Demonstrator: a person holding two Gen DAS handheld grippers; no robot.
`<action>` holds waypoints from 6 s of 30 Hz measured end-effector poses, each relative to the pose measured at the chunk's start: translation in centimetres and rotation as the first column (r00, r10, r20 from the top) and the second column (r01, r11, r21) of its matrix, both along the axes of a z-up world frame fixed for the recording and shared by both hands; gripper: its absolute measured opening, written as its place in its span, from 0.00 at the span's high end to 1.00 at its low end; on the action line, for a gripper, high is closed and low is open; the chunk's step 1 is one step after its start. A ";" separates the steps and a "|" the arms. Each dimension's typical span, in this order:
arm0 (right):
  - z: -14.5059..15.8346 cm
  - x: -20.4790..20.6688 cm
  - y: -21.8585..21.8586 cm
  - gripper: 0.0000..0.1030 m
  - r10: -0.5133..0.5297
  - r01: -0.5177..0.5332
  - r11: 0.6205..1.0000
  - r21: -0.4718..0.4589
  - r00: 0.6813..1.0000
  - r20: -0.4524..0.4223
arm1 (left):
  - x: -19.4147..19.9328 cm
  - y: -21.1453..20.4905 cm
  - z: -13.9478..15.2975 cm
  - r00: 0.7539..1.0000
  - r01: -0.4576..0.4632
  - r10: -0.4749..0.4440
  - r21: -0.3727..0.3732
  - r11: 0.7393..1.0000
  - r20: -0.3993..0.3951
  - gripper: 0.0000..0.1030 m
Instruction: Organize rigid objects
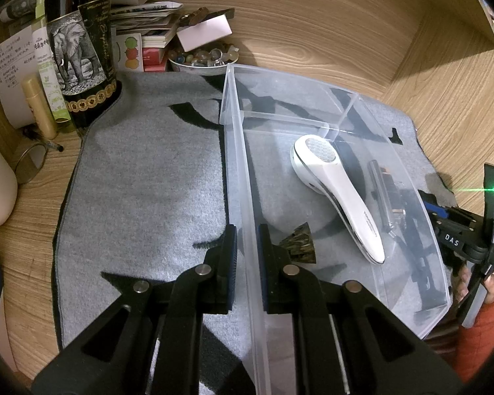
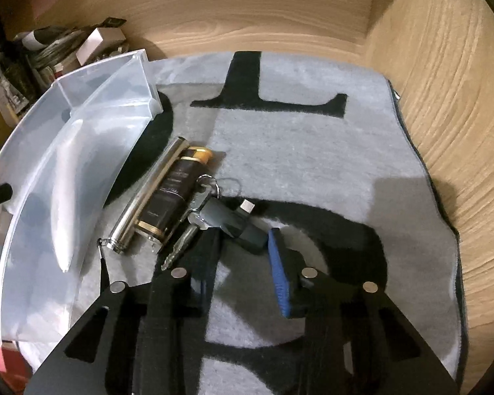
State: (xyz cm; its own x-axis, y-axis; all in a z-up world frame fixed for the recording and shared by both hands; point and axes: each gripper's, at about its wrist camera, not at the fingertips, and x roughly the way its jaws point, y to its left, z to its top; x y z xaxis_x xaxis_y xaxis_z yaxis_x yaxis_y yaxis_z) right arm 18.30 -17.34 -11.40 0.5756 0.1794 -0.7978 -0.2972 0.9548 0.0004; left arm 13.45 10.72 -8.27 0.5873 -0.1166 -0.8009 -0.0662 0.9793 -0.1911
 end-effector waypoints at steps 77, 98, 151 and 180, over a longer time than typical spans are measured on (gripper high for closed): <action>5.4 -4.0 15.5 0.77 0.454 -0.449 0.891 -0.066 0.885 0.100 | -0.1 0.0 0.0 1.000 -0.001 0.001 -0.002 1.000 0.001 0.89; 6.8 -4.1 14.3 0.49 0.419 -0.424 0.906 0.009 0.898 0.131 | -0.1 0.0 -0.1 1.000 -0.002 0.002 -0.004 1.000 0.001 0.89; -0.1 1.3 2.7 0.45 0.078 -0.077 0.995 -0.055 0.997 0.008 | -0.2 0.2 -0.1 1.000 -0.002 0.002 -0.007 1.000 0.002 0.89; 2.9 -0.1 1.3 0.94 0.053 -0.046 0.997 -0.058 0.991 0.120 | -0.2 0.2 -0.1 1.000 -0.002 0.002 -0.009 1.000 0.002 0.89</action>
